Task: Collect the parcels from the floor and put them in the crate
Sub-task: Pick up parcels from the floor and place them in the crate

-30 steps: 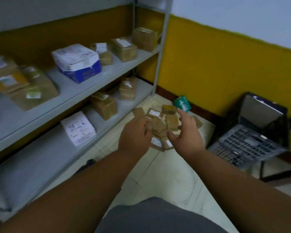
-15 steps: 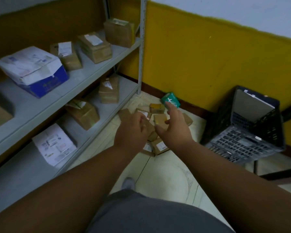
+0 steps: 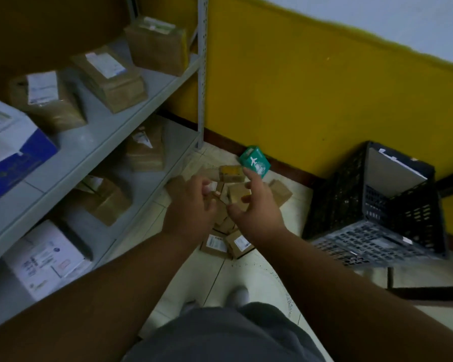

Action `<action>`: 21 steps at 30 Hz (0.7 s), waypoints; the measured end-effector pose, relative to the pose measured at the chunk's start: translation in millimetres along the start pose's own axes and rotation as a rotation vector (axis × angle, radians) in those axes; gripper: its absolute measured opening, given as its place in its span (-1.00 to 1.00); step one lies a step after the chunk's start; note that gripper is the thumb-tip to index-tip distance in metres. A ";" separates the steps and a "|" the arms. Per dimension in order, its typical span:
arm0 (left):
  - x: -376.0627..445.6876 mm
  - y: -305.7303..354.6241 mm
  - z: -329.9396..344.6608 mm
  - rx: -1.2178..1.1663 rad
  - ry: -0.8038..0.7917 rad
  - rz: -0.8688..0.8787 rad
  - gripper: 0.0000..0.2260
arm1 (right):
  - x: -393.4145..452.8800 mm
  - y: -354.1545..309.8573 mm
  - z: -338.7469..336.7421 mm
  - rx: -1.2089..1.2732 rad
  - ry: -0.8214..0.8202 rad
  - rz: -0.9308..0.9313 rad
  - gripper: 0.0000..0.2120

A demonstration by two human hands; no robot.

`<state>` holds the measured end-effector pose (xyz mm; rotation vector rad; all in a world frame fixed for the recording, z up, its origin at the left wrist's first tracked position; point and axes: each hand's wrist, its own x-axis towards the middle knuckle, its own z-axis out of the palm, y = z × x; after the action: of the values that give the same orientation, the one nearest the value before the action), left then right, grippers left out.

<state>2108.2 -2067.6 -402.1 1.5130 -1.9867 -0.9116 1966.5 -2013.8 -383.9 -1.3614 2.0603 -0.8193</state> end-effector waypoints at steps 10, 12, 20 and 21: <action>87.5 -99.3 51.1 0.185 -0.085 -0.154 -0.57 | 118.7 80.5 97.6 0.135 -0.246 0.167 -0.31; 101.9 -126.1 73.9 0.181 -0.105 -0.197 -0.55 | 135.9 98.6 117.5 0.129 -0.265 0.210 -0.39; 153.5 -264.1 189.9 0.211 -0.215 -0.348 -0.40 | 200.3 190.7 261.2 0.180 -0.305 0.393 -0.46; 162.7 -285.6 206.8 0.225 -0.209 -0.342 -0.40 | 208.9 205.3 284.7 0.189 -0.299 0.398 -0.42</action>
<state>2099.2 -2226.6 -756.3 2.0026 -2.0684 -1.0454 1971.8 -2200.7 -747.1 -0.8711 1.8757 -0.5800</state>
